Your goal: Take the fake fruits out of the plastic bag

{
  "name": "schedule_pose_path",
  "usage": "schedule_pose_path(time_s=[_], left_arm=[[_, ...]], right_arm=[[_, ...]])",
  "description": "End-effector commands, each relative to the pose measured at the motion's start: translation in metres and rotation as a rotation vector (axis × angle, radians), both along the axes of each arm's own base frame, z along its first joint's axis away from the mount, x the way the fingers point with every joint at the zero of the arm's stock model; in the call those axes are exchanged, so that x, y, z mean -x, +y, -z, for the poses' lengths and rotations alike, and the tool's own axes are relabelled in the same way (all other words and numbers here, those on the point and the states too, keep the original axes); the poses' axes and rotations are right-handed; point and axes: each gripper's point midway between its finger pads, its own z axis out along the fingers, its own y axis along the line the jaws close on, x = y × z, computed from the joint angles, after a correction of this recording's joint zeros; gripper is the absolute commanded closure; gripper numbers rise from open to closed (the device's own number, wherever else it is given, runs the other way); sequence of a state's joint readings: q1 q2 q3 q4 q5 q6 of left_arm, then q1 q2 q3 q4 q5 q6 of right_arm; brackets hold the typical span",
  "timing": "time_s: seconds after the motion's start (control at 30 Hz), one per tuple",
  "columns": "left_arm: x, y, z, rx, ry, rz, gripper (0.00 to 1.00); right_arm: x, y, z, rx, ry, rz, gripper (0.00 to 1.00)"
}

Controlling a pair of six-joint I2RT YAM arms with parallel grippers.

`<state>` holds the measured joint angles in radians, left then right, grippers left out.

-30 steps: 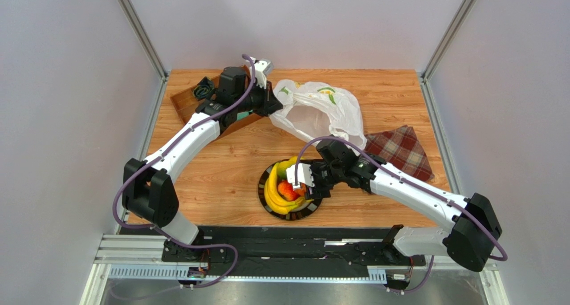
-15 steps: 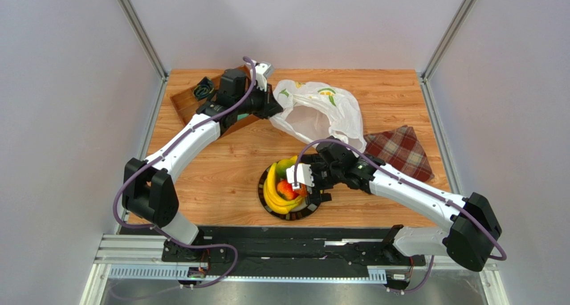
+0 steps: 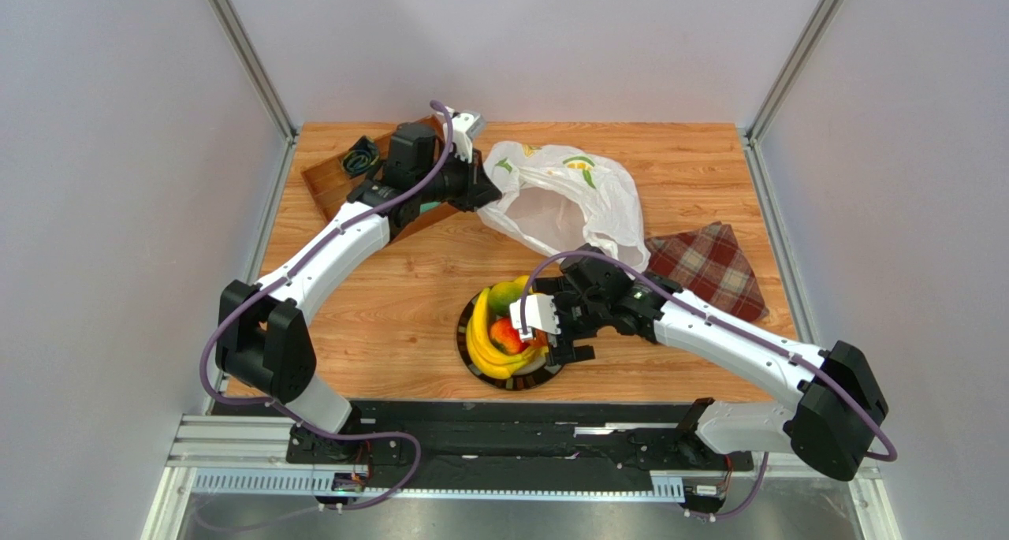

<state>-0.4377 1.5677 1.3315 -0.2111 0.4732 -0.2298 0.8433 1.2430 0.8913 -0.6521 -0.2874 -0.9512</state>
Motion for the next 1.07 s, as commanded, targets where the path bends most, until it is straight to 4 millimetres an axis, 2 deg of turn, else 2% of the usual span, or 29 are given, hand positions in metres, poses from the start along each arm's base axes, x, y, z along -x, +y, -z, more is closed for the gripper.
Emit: schedule_pose_path(time_s=[0.0, 0.07, 0.1, 0.13, 0.17, 0.2, 0.23, 0.27, 0.3, 0.33, 0.37, 0.4, 0.47, 0.5, 0.57, 0.6, 0.63, 0.67, 0.77, 0.87, 1.03], left_arm=[[0.002, -0.003, -0.028, 0.042, -0.069, 0.025, 1.00], [0.001, -0.003, -0.030, 0.045, -0.072, 0.023, 1.00], [-0.001, -0.003, -0.030, 0.044, -0.073, 0.023, 1.00], [-0.001, -0.003, -0.031, 0.045, -0.075, 0.023, 1.00], [-0.001, -0.004, -0.032, 0.046, -0.077, 0.027, 0.94], [-0.002, -0.004, -0.035, 0.046, -0.085, 0.028, 0.65], [-0.002, -0.003, -0.037, 0.044, -0.092, 0.025, 0.46], [-0.004, -0.001, -0.038, 0.036, -0.096, 0.009, 0.33], [-0.005, 0.001, -0.044, 0.032, -0.116, 0.002, 0.01], [-0.006, 0.002, -0.047, 0.025, -0.127, -0.005, 0.01], [-0.008, 0.006, -0.050, 0.008, -0.139, -0.023, 0.01], [-0.009, 0.009, -0.060, -0.001, -0.179, -0.025, 0.01], [-0.007, 0.015, -0.078, -0.017, -0.227, -0.034, 0.01], [-0.005, 0.018, -0.083, -0.034, -0.256, -0.028, 0.01], [0.004, 0.027, -0.098, -0.051, -0.302, -0.036, 0.01], [0.006, 0.031, -0.102, -0.072, -0.331, -0.032, 0.01], [0.010, 0.035, -0.106, -0.083, -0.351, -0.037, 0.01], [0.016, 0.043, -0.111, -0.100, -0.364, -0.059, 0.01], [0.026, 0.064, -0.111, -0.174, -0.405, -0.105, 0.01], [0.037, 0.081, -0.103, -0.250, -0.434, -0.117, 0.01], [0.052, 0.103, -0.090, -0.310, -0.444, -0.146, 0.01]], right_arm=[[-0.010, 0.000, -0.027, -0.016, -0.077, 0.011, 0.01], [-0.011, -0.006, -0.036, -0.014, -0.086, 0.027, 0.00], [-0.015, -0.009, -0.050, -0.033, -0.113, 0.040, 0.00], [-0.015, -0.013, -0.055, -0.029, -0.117, 0.050, 0.00], [-0.018, -0.016, -0.063, -0.037, -0.133, 0.069, 0.00], [-0.026, -0.023, -0.080, -0.062, -0.166, 0.129, 0.00], [-0.033, -0.026, -0.090, -0.081, -0.185, 0.168, 0.00], [-0.041, -0.030, -0.101, -0.107, -0.205, 0.222, 0.00], [-0.057, -0.044, -0.113, -0.153, -0.201, 0.361, 0.00], [-0.073, -0.046, -0.134, -0.219, -0.233, 0.430, 0.00], [-0.083, -0.053, -0.142, -0.247, -0.231, 0.506, 0.00], [-0.102, -0.070, -0.153, -0.272, -0.253, 0.622, 0.00], [-0.125, -0.084, -0.165, -0.326, -0.214, 0.800, 0.00], [-0.137, -0.106, -0.164, -0.309, -0.215, 0.912, 0.00], [-0.149, -0.115, -0.161, -0.321, -0.145, 1.036, 0.00], [-0.155, -0.129, -0.159, -0.320, -0.148, 1.120, 0.00], [-0.158, -0.132, -0.154, -0.330, -0.148, 1.153, 0.00], [-0.155, -0.136, -0.144, -0.332, -0.142, 1.183, 0.00], [-0.140, -0.136, -0.133, -0.340, -0.115, 1.161, 0.00], [-0.125, -0.135, -0.127, -0.351, -0.081, 1.144, 0.00], [-0.118, -0.133, -0.125, -0.362, -0.067, 1.128, 0.00]])
